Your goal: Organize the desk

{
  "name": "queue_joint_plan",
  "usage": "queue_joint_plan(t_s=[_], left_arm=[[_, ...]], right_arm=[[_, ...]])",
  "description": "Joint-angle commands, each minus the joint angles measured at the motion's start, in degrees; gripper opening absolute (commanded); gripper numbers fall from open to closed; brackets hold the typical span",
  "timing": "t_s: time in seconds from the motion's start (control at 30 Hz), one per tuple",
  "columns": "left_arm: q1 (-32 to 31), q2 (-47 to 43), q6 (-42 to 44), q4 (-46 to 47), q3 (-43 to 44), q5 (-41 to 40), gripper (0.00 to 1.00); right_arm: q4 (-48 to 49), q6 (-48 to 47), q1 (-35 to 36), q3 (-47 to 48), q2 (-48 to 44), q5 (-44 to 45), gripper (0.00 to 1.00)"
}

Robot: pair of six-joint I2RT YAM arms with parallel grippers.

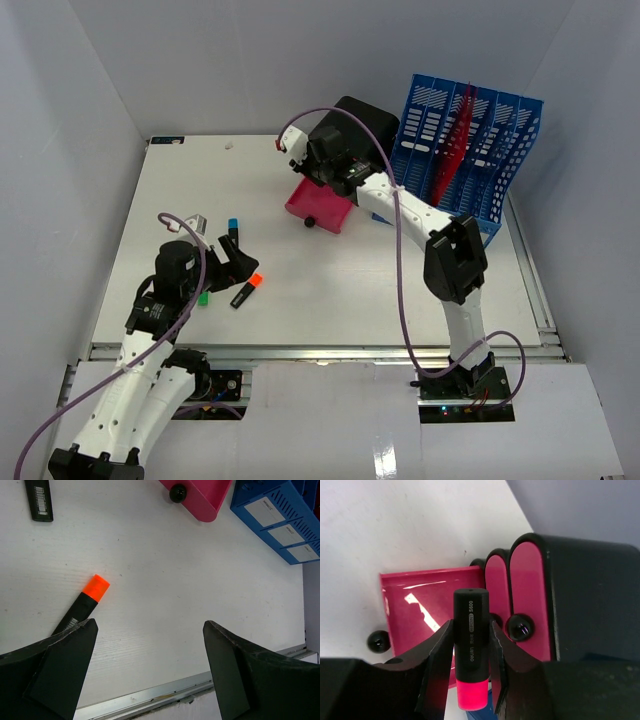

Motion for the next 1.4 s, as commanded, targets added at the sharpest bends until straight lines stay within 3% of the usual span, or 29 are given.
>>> queue_joint_plan(t_s=[0.0,0.3,0.37,0.5,0.63,0.77,0.87,0.97,1.13,1.3,1.37], left_arm=[[0.2,0.4,0.8,1.0,-0.4,1.4,0.98],[0.2,6.8,1.2,1.2,-0.1,2.5,0.98],[0.2,8.7,1.2,1.2,-0.1,2.6,0.98],[0.2,13.6,1.0,0.7,0.1,2.5,0.98],[0.2,19.7,2.3,1.6,0.8,3.7,0.98],[0.2,26.8,4.7,1.8,3.5,5.3,0.98],[0.2,31.6,7.8,-0.2,8.1,5.4,0.98],[0.1,35.9,10.5,-5.8,12.9,3.6,0.98],[-0.6,41.6,14.6,-12.9,20.1,-4.9,0.98],[-2.2,47.6,19.3,-16.7,22.0,-9.1,0.96],[-3.4,50.7,20.2,-17.8,22.6,-10.3,0.93]], right_arm=[[-0.5,-2.0,-0.7,4.5,5.5,0.5,0.14],[0.5,-0.3,-1.1,1.2,7.2,-3.1,0.28],[0.8,-0.3,-1.1,0.3,7.5,-3.1,0.36],[0.2,-0.3,-1.4,0.4,7.8,-4.2,0.63],[-1.7,0.0,-1.9,0.5,5.7,-8.4,0.72],[-8.6,-1.5,-3.7,0.2,-1.1,-21.5,0.83],[-16.4,-6.1,-7.0,-3.7,-9.4,-41.3,0.87],[-16.2,-7.9,-10.2,-13.5,-18.6,-57.0,0.9],[-12.8,-9.1,-12.3,-28.2,-29.7,-65.6,0.9],[-7.8,-8.9,-16.5,-38.1,-38.7,-72.0,0.9],[0.1,-5.4,-19.1,-44.3,-42.7,-74.3,0.9]])
